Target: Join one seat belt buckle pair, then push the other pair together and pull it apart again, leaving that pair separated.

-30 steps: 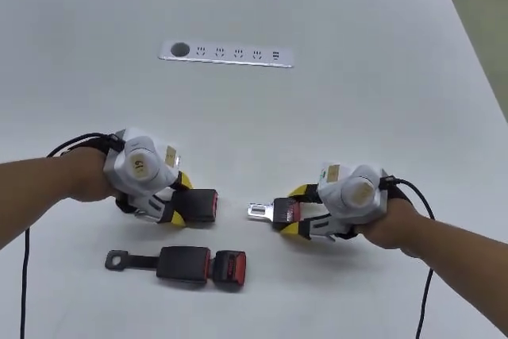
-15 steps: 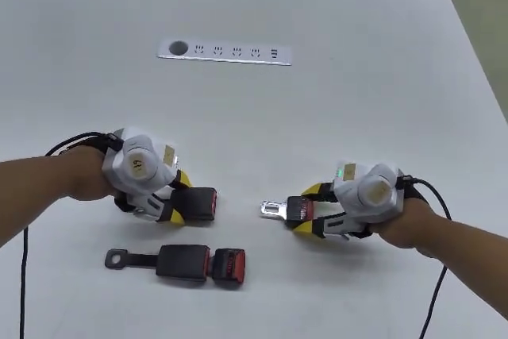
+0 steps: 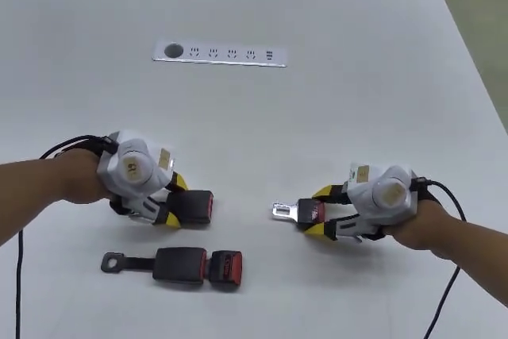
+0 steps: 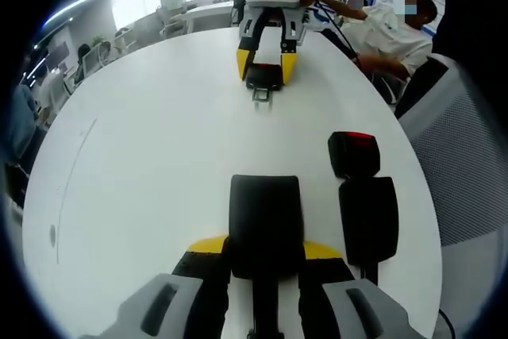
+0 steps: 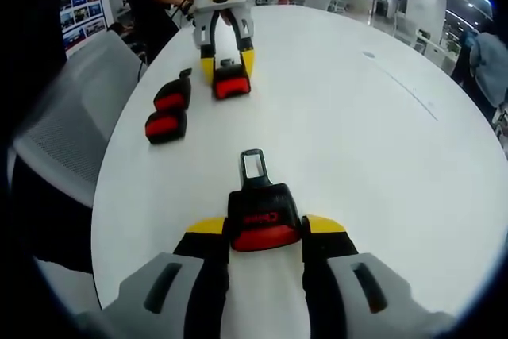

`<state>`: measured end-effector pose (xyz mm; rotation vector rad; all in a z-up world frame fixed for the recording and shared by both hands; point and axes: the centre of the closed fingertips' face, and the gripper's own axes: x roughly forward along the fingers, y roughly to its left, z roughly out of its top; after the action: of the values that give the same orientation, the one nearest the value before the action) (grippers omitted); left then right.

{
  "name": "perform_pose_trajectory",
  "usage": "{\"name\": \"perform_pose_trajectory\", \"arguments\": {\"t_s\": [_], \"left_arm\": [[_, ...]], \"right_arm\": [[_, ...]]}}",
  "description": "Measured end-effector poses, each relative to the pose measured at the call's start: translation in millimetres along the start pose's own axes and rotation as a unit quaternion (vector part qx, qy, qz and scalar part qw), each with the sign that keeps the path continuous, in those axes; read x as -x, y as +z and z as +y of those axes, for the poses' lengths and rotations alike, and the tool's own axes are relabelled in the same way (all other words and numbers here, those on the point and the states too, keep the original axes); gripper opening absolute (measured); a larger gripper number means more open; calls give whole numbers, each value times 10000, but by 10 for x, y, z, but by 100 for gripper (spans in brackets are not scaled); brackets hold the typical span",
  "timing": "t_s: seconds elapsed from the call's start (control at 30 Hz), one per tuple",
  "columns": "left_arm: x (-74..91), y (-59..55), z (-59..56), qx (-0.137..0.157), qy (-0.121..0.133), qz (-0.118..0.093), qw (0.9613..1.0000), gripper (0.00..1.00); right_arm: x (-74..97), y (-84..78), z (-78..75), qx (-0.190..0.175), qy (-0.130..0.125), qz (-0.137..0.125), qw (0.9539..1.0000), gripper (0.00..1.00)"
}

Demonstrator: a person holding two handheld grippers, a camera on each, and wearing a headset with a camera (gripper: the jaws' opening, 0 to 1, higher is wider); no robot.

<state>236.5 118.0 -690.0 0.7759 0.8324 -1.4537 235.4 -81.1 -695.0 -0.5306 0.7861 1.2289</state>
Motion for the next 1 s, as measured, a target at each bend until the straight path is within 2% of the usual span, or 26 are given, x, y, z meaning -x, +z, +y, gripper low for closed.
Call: {"name": "perform_pose_trajectory", "arguments": {"t_s": [0.17,0.33,0.43,0.5,0.57,0.6,0.63,0.67,0.73,0.77,0.8,0.83,0.87,0.93,1.0], "left_arm": [[4,-8,7,-14,-1,2,10000,34],[11,-4,7,16,25,21,10000,34],[14,10,0,41,48,65,10000,34],[18,28,-16,193,41,70,9998,36],[28,11,-9,203,70,125,9997,39],[41,-16,18,200,164,201,9995,43],[56,-35,64,291,356,234,9987,48],[63,-44,70,293,391,234,9985,58],[114,-26,73,462,495,118,9976,73],[142,-26,80,643,578,95,9962,79],[175,-31,86,773,658,122,9948,81],[241,-64,132,798,865,224,9928,80],[282,-37,164,766,1034,183,9915,79],[373,33,180,973,1271,-78,9871,80],[486,44,242,1267,1634,-246,9781,82]], "right_arm": [[22,-28,1,23,4,37,10000,34],[29,-28,33,11,-68,-42,10000,35],[37,-25,8,-226,-150,-18,9996,36],[35,-24,16,-306,-164,5,9994,42],[48,17,36,-233,-287,-113,9993,49],[59,34,41,-250,-346,-160,9990,53],[93,62,49,-300,-408,-201,9985,55],[127,88,42,-337,-538,-274,9976,56],[207,133,6,-420,-841,-410,9947,58],[216,127,-25,-515,-933,-497,9931,59],[251,167,-35,-737,-1036,-696,9894,61],[288,205,-49,-897,-1119,-851,9860,63],[326,216,-77,-1002,-1280,-930,9823,67],[422,239,-100,-1108,-1562,-931,9771,74],[448,226,-144,-1288,-1750,-1026,9707,74]]}}
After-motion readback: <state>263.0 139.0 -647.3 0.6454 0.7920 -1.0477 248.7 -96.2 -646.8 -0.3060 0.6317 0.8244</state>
